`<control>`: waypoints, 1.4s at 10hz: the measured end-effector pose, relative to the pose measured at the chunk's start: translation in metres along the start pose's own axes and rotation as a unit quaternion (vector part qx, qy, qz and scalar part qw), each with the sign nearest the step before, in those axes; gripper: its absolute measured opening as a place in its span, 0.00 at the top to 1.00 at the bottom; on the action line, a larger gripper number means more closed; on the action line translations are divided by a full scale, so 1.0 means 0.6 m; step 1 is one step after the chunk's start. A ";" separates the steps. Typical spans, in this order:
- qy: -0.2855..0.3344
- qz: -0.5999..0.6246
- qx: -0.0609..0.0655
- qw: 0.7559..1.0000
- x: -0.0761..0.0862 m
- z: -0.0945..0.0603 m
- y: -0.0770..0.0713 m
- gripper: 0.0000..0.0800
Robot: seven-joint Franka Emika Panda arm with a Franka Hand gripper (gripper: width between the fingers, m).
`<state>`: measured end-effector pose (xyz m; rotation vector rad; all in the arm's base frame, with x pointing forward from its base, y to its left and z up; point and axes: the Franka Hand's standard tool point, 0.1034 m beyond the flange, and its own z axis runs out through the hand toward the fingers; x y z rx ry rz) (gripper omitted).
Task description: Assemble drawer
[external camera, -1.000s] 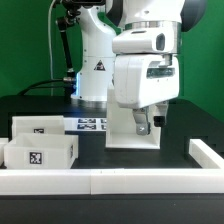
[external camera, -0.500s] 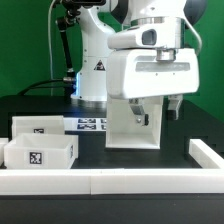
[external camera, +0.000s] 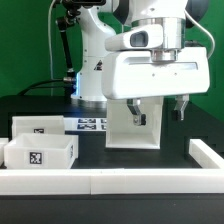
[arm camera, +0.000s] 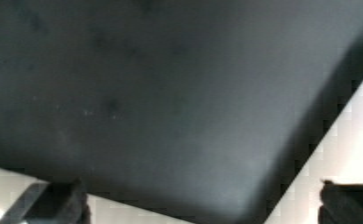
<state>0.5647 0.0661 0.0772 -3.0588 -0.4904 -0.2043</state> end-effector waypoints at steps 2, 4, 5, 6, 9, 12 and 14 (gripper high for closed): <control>-0.001 0.106 0.004 0.994 -0.023 -0.014 -0.021 0.19; -0.004 0.135 0.001 0.991 -0.052 -0.048 -0.048 0.19; -0.001 0.134 -0.001 0.991 -0.061 -0.065 -0.054 0.19; 0.002 0.134 -0.003 0.991 -0.066 -0.081 -0.054 0.19; 0.005 0.131 -0.005 0.991 -0.071 -0.111 -0.056 0.19; 0.002 0.131 -0.005 0.991 -0.073 -0.106 -0.057 0.19; -0.005 0.193 -0.011 0.981 -0.104 -0.117 -0.083 0.19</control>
Offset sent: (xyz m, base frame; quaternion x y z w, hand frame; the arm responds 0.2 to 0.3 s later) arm -0.0511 0.0048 0.0303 -0.0402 -0.0170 0.1154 0.9924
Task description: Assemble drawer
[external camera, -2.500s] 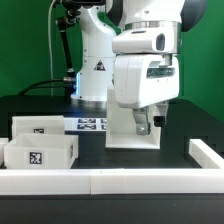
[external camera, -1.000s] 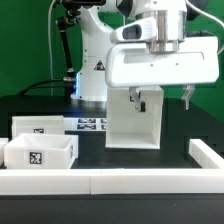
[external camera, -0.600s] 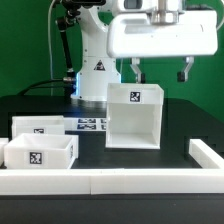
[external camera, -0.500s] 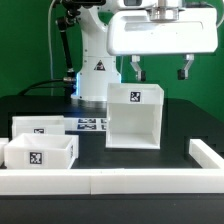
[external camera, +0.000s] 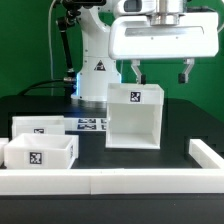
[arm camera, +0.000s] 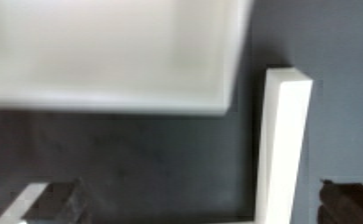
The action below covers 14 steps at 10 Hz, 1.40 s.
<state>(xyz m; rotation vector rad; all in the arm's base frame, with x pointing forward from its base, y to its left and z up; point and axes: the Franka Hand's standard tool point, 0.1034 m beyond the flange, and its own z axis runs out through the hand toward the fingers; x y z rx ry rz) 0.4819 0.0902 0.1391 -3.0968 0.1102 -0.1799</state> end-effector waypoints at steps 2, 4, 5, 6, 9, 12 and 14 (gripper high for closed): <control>-0.031 0.030 -0.014 0.999 -0.053 -0.004 -0.012 0.19; -0.033 0.030 -0.015 0.999 -0.085 0.010 -0.004 0.19; -0.026 0.028 -0.012 0.999 -0.092 0.018 -0.003 0.19; -0.021 0.026 -0.009 0.999 -0.097 0.025 -0.006 0.19; -0.011 0.022 -0.002 1.000 -0.095 0.046 -0.013 0.19; -0.012 0.016 -0.001 1.000 -0.096 0.053 -0.009 0.36; -0.012 0.014 -0.001 1.000 -0.097 0.053 -0.010 0.70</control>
Offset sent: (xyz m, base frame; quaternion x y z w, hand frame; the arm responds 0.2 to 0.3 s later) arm -0.0439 -0.0092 -0.0112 -0.0050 0.0056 0.0187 0.9998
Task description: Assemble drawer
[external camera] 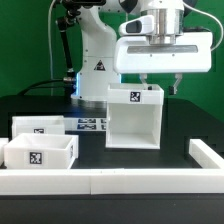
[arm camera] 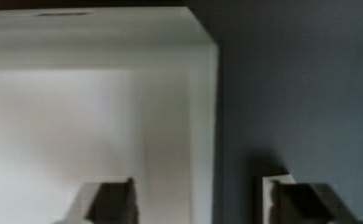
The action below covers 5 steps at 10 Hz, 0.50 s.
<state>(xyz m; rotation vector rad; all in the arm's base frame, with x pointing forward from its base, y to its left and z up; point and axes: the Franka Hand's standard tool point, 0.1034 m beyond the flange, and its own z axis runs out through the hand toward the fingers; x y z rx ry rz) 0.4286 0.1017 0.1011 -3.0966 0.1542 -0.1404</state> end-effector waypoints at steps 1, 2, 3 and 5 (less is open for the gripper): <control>0.000 0.000 0.000 1.000 0.000 0.000 0.000 0.70; 0.000 0.000 0.000 1.000 0.000 0.000 0.000 0.91; 0.000 0.000 0.000 1.000 0.000 0.000 0.000 0.95; 0.000 0.000 0.000 1.000 0.000 0.000 0.000 0.95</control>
Offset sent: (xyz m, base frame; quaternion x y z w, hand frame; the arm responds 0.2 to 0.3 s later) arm 0.0000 0.0000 0.0000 0.0000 0.0000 0.0000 1.0000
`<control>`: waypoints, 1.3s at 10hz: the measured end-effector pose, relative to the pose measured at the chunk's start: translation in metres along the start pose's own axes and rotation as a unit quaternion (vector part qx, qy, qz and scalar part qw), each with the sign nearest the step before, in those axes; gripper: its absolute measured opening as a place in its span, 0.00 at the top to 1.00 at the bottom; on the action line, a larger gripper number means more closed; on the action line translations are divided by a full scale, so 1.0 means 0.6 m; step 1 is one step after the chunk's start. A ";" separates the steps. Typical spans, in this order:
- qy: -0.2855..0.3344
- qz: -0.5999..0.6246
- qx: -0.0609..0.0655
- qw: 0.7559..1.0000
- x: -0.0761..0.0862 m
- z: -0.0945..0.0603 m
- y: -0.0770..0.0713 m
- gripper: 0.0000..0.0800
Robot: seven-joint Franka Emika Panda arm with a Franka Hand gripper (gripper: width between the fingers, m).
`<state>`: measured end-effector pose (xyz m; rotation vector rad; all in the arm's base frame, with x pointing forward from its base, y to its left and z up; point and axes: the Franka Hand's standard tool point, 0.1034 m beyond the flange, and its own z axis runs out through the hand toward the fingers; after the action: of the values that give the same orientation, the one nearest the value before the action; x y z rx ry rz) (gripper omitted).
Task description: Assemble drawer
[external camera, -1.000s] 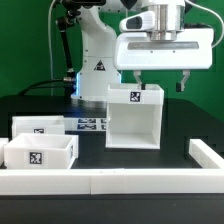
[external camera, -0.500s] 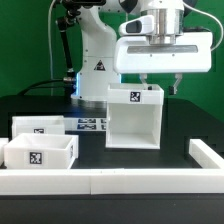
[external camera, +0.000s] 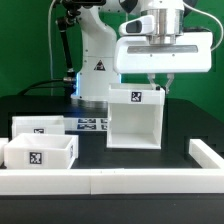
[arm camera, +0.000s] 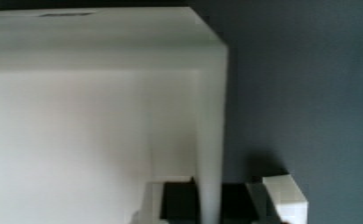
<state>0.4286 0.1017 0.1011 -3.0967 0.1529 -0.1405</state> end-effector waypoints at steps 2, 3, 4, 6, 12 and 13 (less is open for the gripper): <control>0.000 0.000 0.000 1.000 0.000 0.000 0.000 0.95; 0.000 0.000 0.000 1.000 0.000 0.000 0.000 0.95; 0.000 -0.001 0.000 1.000 0.001 0.000 0.000 0.95; 0.005 -0.009 0.008 1.000 0.042 0.004 -0.005 0.95; 0.021 -0.049 0.018 0.998 0.109 0.008 -0.004 0.95; 0.021 -0.049 0.018 0.998 0.109 0.008 -0.004 0.95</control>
Offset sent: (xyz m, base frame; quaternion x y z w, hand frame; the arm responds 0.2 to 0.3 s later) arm 0.0000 0.0000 0.0000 0.0000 0.0000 0.0000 1.0000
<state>0.4941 0.0976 0.1024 -3.0682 0.0002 -0.2079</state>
